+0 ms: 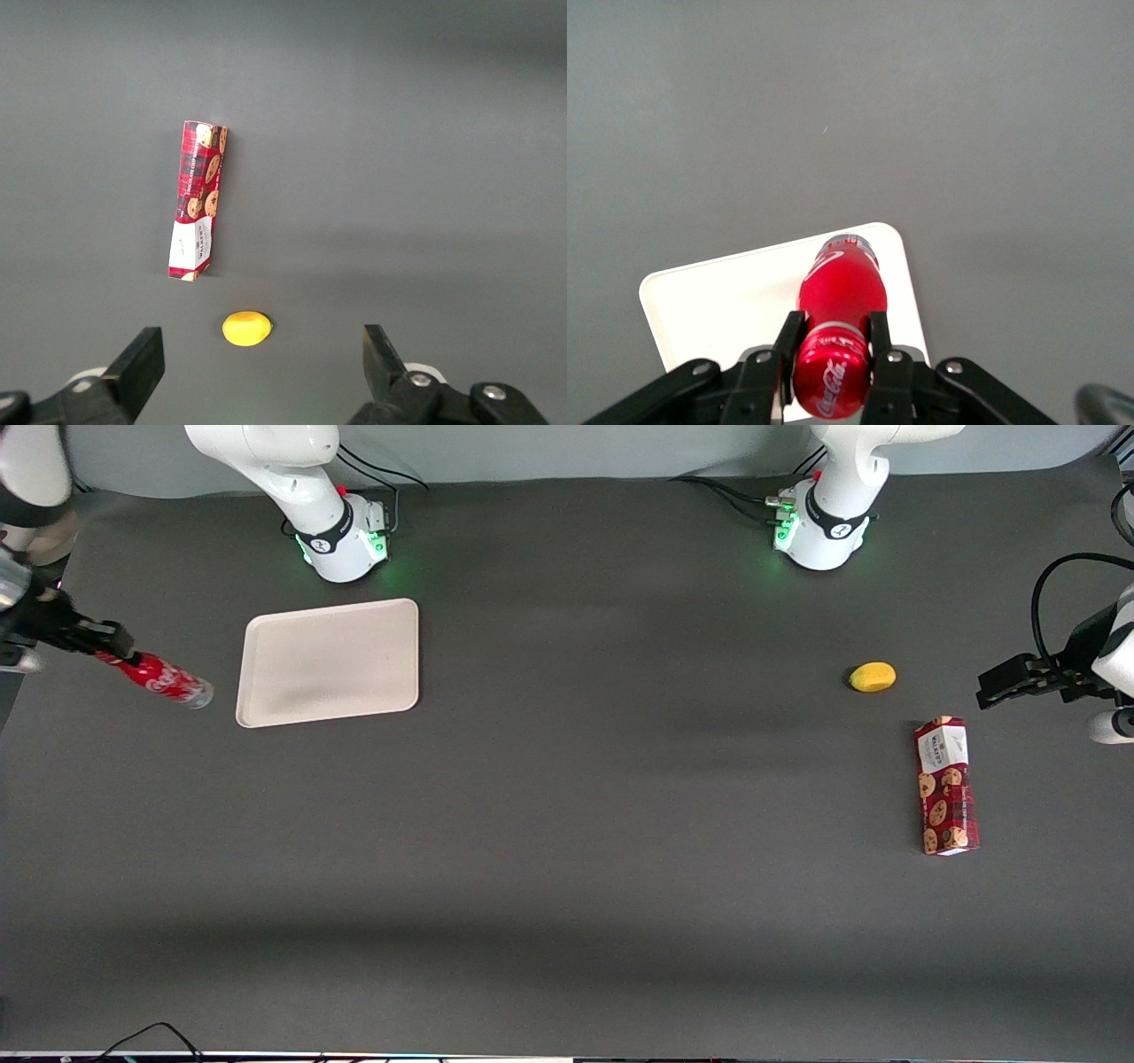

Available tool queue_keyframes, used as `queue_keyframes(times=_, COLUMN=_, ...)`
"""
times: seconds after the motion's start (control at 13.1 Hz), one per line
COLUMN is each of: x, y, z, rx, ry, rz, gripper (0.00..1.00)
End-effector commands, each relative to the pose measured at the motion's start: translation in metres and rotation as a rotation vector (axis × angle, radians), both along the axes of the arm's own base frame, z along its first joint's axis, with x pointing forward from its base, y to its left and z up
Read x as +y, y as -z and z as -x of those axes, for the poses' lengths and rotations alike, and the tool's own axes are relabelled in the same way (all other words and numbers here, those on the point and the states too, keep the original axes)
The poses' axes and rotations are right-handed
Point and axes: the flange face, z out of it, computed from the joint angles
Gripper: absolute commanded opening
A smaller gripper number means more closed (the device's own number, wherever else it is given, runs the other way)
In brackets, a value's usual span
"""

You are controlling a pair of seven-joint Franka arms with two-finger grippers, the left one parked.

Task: Place coke bottle on tray
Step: 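Lift the bottle and carry it with the right gripper onto the white tray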

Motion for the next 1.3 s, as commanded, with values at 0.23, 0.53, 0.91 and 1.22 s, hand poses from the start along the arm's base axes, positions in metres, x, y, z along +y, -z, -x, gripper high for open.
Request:
queue_keyframes(times=0.23, x=0.023, y=0.067, z=0.035, rx=-0.013, ry=-0.003, rz=0.042, gripper=0.0)
queue_keyframes(times=0.53, x=0.017, y=0.107, z=0.05, rx=-0.026, ry=-0.019, rz=0.066, gripper=0.0)
queue_keyframes(times=0.91, x=0.008, y=0.143, z=0.061, rx=0.006, ry=-0.03, rz=0.087, gripper=0.0)
queue_keyframes(times=1.22, x=0.004, y=0.151, z=0.06, rx=0.011, ry=-0.035, rz=0.084, gripper=0.5)
